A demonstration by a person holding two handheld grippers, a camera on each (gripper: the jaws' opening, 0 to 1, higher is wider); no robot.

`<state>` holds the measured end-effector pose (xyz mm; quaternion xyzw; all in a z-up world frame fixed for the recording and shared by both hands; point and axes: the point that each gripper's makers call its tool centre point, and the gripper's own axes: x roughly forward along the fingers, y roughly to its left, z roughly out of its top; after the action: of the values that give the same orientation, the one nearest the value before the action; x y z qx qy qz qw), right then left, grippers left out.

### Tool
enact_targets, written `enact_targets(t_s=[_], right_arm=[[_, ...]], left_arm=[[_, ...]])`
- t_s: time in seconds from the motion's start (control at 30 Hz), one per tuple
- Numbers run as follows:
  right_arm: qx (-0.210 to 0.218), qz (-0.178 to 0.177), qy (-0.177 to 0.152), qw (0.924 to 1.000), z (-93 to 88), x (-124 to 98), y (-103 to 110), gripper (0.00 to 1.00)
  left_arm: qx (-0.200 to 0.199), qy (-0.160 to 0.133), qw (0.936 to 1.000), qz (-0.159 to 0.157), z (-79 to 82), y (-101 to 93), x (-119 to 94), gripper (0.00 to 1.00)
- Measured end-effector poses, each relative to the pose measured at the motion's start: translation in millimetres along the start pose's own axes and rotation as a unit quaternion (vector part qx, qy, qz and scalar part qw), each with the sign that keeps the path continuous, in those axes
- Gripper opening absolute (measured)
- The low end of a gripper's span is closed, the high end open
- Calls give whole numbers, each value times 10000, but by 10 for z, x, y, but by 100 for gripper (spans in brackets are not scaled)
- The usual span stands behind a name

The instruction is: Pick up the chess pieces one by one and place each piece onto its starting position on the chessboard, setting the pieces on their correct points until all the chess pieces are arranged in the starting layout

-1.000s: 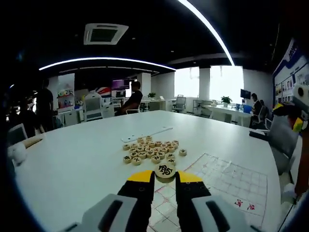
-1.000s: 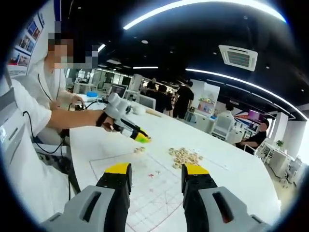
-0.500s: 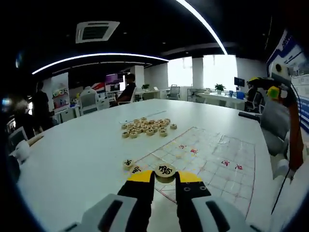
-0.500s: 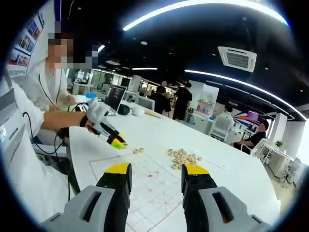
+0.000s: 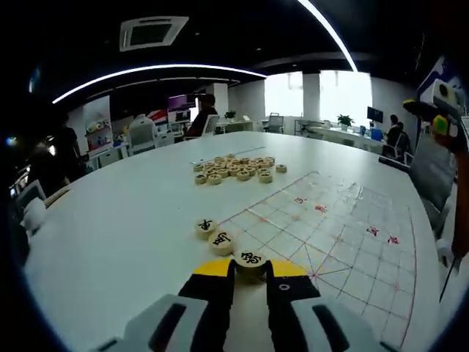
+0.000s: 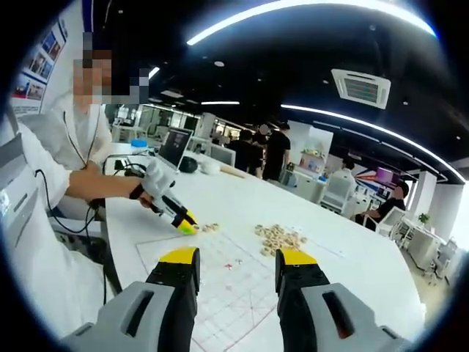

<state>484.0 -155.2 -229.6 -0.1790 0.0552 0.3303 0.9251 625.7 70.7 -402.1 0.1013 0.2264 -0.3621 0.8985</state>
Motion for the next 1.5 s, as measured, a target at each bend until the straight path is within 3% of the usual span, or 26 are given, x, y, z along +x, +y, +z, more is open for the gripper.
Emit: enact_targets(t_s=[0.37, 0.5, 0.57, 0.73, 1.03, 1.23, 1.5], right_arm=[[-2, -8, -6, 10000, 0, -8, 4, 42], [9, 5, 33, 10000, -22, 9, 2, 42], [11, 10, 34, 10000, -22, 9, 4, 42], [16, 1, 21, 10000, -17, 2, -3, 42], [9, -8, 7, 10000, -13, -9, -3, 42], [17, -20, -4, 10000, -15, -16, -15, 42], [19, -14, 15, 10000, -31, -2, -18, 42]], left_arm=[[-255, -82, 9996, -26, 6, 35, 25, 23], [-436, -147, 9987, -213, 57, -27, -9, 36], [-461, -187, 9984, -252, 96, -44, -60, 37], [-284, -468, 9984, -163, 337, -18, -222, 45], [84, -843, 9964, -89, 780, 27, -314, 42], [-16, -830, 9965, -100, 928, 150, -81, 41], [58, -532, 9986, 3, 997, 294, 506, 36]])
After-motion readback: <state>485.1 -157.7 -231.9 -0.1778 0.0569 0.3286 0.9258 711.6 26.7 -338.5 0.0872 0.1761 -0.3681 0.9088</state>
